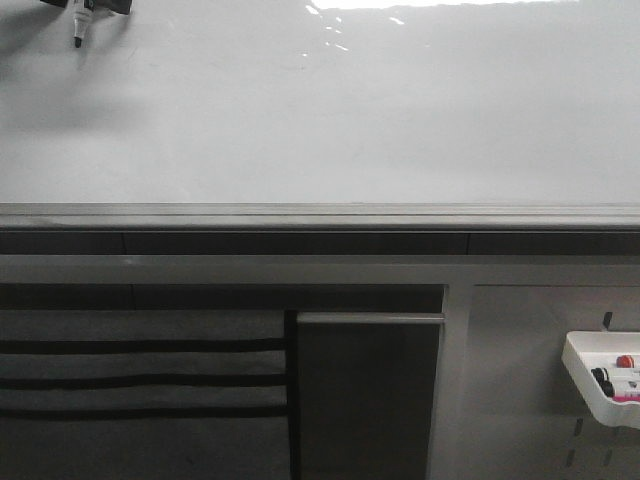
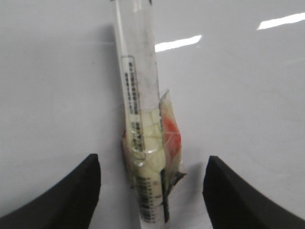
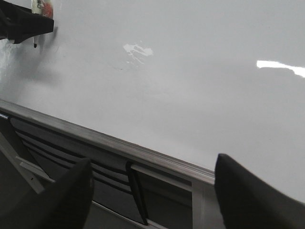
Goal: Write number 3 on whiteboard
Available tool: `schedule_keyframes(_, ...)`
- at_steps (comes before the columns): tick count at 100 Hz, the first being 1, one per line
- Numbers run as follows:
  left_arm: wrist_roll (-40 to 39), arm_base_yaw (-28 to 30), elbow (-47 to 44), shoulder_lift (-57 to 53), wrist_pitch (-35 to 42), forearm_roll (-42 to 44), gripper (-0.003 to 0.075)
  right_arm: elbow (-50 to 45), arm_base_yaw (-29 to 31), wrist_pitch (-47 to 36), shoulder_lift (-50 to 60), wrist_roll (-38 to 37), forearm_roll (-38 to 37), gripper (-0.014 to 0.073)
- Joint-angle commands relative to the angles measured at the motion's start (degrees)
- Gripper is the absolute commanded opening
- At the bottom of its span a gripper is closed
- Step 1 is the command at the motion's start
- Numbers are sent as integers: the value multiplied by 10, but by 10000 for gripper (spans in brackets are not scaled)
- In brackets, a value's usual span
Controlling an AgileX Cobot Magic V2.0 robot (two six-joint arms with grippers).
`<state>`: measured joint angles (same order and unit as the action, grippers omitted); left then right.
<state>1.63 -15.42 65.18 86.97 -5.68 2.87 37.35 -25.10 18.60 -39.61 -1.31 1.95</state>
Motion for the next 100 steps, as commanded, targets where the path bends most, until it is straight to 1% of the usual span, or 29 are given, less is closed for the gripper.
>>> schedule_keyframes(1,1,-2,19,-10,33,-1,383,20,0,-47,-4,5,-6,476)
schedule_keyframes(12,1,-2,19,-10,9,0,304,20,0,-47,-4,5,-6,476)
schedule_keyframes(14,1,-2,19,-10,4,1,281,20,0,-47,-4,5,-6,476)
schedule_keyframes(32,1,-2,19,-10,0,4,142,20,0,-47,-4,5,-6,476)
schedule_keyframes(51,1,-4,19,-16,-2,4,45,20,0,-47,-4,5,-6,476)
schedule_keyframes(62,1,-4,19,-28,-15,4,-6,20,0,-46,-4,5,-6,476)
schedule_keyframes(66,1,-4,19,-36,-28,4,-19,20,0,-45,-4,5,-5,476)
schedule_keyframes(74,1,-4,19,-53,-64,4,-18,23,0,-34,-4,5,8,476)
schedule_keyframes(86,5,-4,19,-90,-139,4,-18,48,0,35,-9,5,19,476)
schedule_keyframes(94,43,-6,19,-120,-196,-6,-18,74,0,89,-17,5,22,476)
schedule_keyframes(100,78,-14,19,-146,-254,-19,-18,96,0,134,-28,5,30,476)
